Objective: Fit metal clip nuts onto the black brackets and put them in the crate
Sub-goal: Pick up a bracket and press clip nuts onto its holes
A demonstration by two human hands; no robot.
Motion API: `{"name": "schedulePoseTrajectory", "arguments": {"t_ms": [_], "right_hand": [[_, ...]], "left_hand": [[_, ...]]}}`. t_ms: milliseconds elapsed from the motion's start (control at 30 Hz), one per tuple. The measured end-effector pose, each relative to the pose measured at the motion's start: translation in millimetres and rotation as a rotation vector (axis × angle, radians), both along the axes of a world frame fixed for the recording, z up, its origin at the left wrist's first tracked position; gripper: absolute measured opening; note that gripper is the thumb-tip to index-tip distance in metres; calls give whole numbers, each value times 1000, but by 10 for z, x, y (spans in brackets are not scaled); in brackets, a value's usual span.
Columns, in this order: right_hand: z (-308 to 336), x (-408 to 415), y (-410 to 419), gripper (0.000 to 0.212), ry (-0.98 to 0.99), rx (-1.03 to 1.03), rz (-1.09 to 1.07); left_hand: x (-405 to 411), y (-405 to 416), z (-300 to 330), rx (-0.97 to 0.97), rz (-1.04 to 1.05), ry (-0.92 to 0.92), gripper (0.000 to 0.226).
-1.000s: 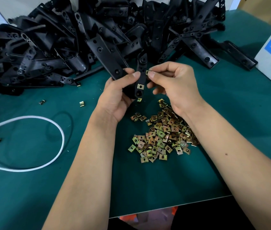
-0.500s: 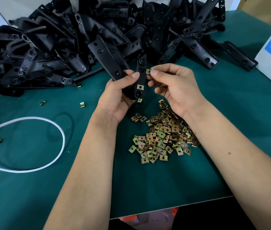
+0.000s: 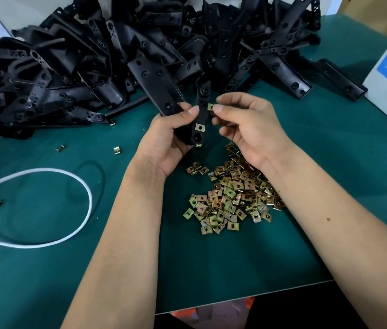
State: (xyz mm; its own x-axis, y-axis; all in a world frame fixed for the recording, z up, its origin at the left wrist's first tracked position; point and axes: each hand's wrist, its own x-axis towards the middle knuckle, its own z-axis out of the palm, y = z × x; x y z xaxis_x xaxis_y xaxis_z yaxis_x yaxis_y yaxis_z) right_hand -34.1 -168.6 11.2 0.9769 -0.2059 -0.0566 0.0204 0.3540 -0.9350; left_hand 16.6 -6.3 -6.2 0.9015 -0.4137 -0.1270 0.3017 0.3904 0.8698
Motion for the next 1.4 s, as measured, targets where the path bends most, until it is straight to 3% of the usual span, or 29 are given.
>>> {"name": "schedulePoseTrajectory", "arguments": {"t_ms": [333, 833, 933, 1067, 1200, 1400], "right_hand": [[-6, -10, 31, 26, 12, 64, 27], [-48, -4, -13, 25, 27, 49, 51], [-40, 12, -16, 23, -10, 94, 10], [-4, 25, -64, 23, -106, 0, -52], [-47, 29, -96, 20, -76, -45, -82], [-89, 76, -106, 18, -71, -163, -90]], "left_hand": [[-41, 5, 64, 6, -11, 96, 15], [-32, -42, 46, 205, -20, -18, 22], [-70, -108, 22, 172, 2, -74, 15], [-125, -132, 11, 154, -20, -167, 16], [-116, -97, 28, 188, -58, -210, 32], [-120, -112, 33, 281, -23, -247, 31]]}}
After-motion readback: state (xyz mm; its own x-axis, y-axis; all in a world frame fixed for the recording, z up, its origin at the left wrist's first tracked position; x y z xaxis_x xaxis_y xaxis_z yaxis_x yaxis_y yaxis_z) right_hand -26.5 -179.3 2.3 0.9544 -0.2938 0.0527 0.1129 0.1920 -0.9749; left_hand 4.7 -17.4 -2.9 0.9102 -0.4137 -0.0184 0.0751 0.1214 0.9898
